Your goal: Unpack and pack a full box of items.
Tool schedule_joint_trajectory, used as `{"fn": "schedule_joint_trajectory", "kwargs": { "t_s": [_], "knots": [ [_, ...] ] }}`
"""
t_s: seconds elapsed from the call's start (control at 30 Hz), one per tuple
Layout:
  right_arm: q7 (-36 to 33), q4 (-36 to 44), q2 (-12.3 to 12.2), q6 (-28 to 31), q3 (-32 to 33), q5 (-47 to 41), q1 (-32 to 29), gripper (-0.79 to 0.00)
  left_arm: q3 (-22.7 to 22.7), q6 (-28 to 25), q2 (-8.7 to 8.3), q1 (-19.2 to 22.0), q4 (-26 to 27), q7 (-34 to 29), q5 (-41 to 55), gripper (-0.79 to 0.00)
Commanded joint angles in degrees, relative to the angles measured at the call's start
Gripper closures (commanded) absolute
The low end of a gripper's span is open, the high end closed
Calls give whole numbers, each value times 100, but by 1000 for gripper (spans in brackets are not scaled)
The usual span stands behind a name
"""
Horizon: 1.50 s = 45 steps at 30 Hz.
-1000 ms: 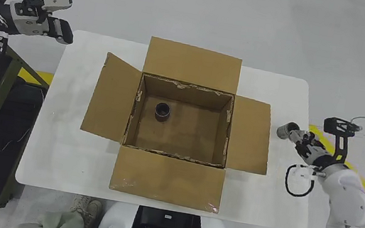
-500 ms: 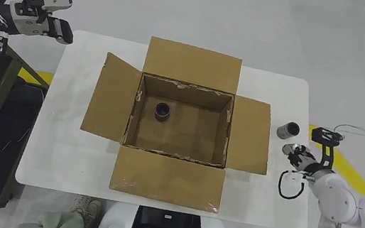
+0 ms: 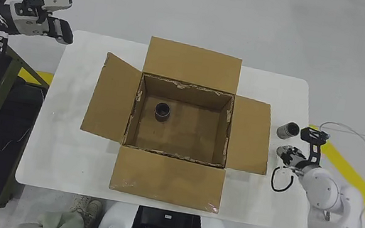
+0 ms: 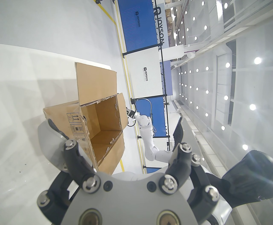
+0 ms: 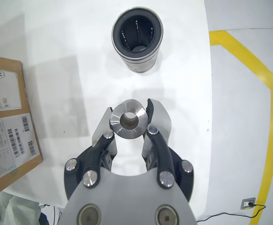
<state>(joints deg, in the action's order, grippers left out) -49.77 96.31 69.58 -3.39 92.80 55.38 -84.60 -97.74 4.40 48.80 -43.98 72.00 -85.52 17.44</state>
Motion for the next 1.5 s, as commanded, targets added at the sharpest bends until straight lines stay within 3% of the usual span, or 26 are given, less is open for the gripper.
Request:
{"fn": "schedule_joint_trajectory", "kwargs": {
  "t_s": [0.0,0.13,0.47,0.63,0.77,0.83,1.47],
  "knots": [
    [29,-129,-3,-16,-22,10,70,0,0,0,0,0,0,0,0,-785],
    [72,-273,-11,-80,-80,115,158,-15,0,0,0,0,0,0,0,-785],
    [209,-707,-8,-207,-280,219,418,-292,0,0,0,0,0,0,0,-785],
    [222,-816,-11,-234,-347,265,495,-363,0,0,0,0,0,0,0,-785],
    [226,-712,-23,-258,-324,286,470,-690,0,0,0,0,0,0,0,-785],
    [225,-575,-35,-279,-268,308,410,-733,0,0,0,0,0,0,0,-785],
    [510,1705,-103,-589,411,447,-536,-776,0,0,0,0,0,0,0,-785]
  ]
}}
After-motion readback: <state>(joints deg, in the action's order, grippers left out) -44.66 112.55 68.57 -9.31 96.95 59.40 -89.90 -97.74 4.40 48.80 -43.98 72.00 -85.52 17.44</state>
